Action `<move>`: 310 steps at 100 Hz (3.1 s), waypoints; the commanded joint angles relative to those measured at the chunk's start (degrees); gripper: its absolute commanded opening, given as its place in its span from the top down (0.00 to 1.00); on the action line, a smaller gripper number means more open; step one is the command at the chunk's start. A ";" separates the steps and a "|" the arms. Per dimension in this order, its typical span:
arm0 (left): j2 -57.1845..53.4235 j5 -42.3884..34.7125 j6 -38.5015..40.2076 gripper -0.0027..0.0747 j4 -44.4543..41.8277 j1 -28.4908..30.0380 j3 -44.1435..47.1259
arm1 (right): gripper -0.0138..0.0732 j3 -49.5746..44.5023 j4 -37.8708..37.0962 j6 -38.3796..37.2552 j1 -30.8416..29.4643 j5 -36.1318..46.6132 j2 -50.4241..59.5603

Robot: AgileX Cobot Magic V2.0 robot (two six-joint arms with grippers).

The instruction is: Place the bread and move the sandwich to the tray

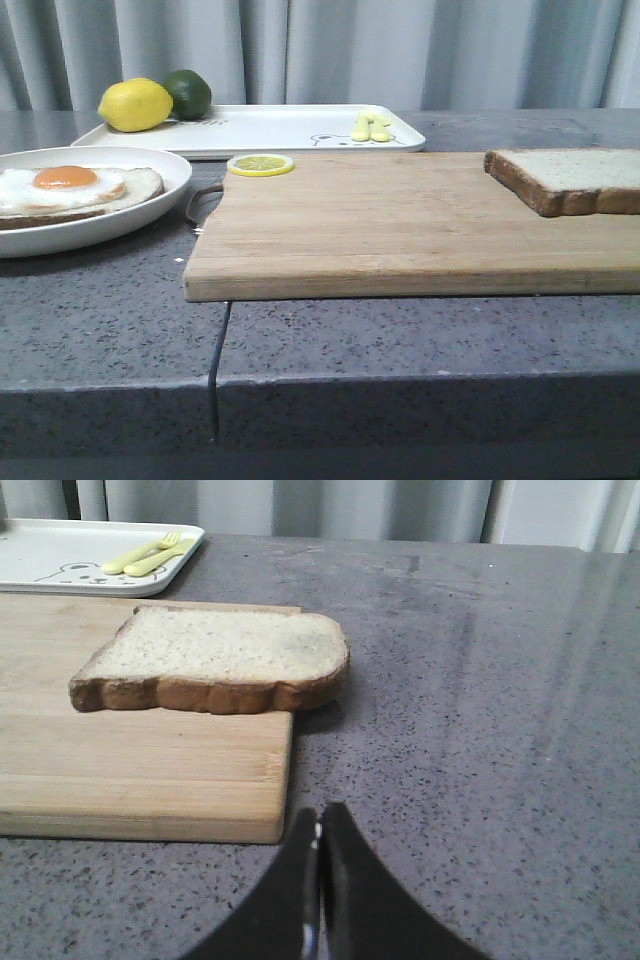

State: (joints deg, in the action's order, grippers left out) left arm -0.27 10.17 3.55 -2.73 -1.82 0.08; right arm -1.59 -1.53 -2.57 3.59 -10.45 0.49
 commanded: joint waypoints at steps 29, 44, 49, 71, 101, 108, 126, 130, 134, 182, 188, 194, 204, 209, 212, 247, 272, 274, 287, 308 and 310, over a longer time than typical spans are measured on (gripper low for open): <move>-1.90 -4.66 0.54 0.99 -0.02 0.17 0.92 | 0.98 -0.02 -0.55 0.13 -0.01 4.92 1.28; -1.90 -4.66 0.54 0.99 -0.02 0.17 0.92 | 0.98 -0.02 -0.55 0.13 -0.01 4.92 1.28; -1.90 -4.66 0.54 0.99 -0.02 0.17 0.92 | 0.98 -0.02 -0.55 0.13 -0.01 4.92 1.28; -1.90 -4.87 0.54 0.99 -0.02 0.17 0.92 | 0.98 0.03 -0.55 0.13 -0.01 5.06 1.28; -1.90 -15.45 0.54 0.99 0.19 0.17 0.15 | 0.98 0.08 0.58 -0.62 -0.01 14.99 1.28; -1.90 -15.22 0.54 0.99 2.28 0.17 -1.31 | 0.98 0.39 4.01 -2.97 -0.01 18.13 1.28; -0.96 -6.43 0.54 0.99 6.74 0.17 -9.52 | 0.98 5.95 9.96 -4.33 -0.01 11.69 0.90; 0.11 -4.44 0.54 0.99 6.63 0.17 -11.57 | 0.98 8.08 9.96 -4.33 -0.01 8.19 0.45; 1.35 -2.04 0.54 0.99 6.63 0.17 -14.16 | 0.98 10.44 9.96 -4.33 -0.01 4.63 -0.16; 29.31 29.54 0.54 0.99 12.72 -0.39 -46.23 | 0.98 40.34 9.96 -2.27 -0.01 -28.61 -18.21; 30.97 29.91 0.54 0.99 12.72 -1.89 -48.26 | 0.98 42.77 9.96 -2.27 -0.01 -29.01 -20.09; 31.96 30.00 0.54 0.99 12.72 -3.72 -49.45 | 0.98 44.46 9.96 -2.27 -0.01 -28.91 -21.36; 32.70 29.26 0.54 0.99 12.72 -5.98 -49.76 | 0.98 45.80 10.21 -2.27 -0.01 -28.91 -22.92; 32.81 29.26 0.54 0.99 12.72 -6.53 -49.76 | 0.98 45.79 10.74 -2.27 -0.01 -28.66 -23.07; 32.79 29.37 0.54 0.99 12.49 -6.83 -49.76 | 0.98 45.67 11.00 -2.27 -0.01 -28.61 -23.07; 32.79 28.32 0.54 0.96 10.19 -6.80 -49.76 | 0.90 45.65 10.90 2.57 -0.01 -31.86 -23.07; 32.79 28.32 0.54 0.43 10.09 -6.80 -49.76 | 0.42 45.65 10.90 7.97 -0.01 -32.45 -23.07; 32.79 28.32 0.54 0.36 10.09 -6.80 -49.76 | 0.40 45.65 10.90 7.97 -0.01 -32.23 -23.07; 32.79 28.32 0.54 0.16 10.09 -6.80 -49.76 | 0.34 45.65 10.90 7.97 -0.01 -31.06 -23.07; 32.79 28.32 0.54 0.17 10.09 -6.80 -49.76 | 0.34 45.65 10.90 7.97 -0.01 -30.43 -23.07; 32.79 28.32 0.54 0.17 10.09 -6.80 -49.76 | 0.34 45.65 10.90 7.97 -0.01 -30.43 -23.07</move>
State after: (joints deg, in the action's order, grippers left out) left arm 31.86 42.97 3.55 7.14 -8.23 -47.72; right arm 42.25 8.99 4.77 3.59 -45.59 -21.57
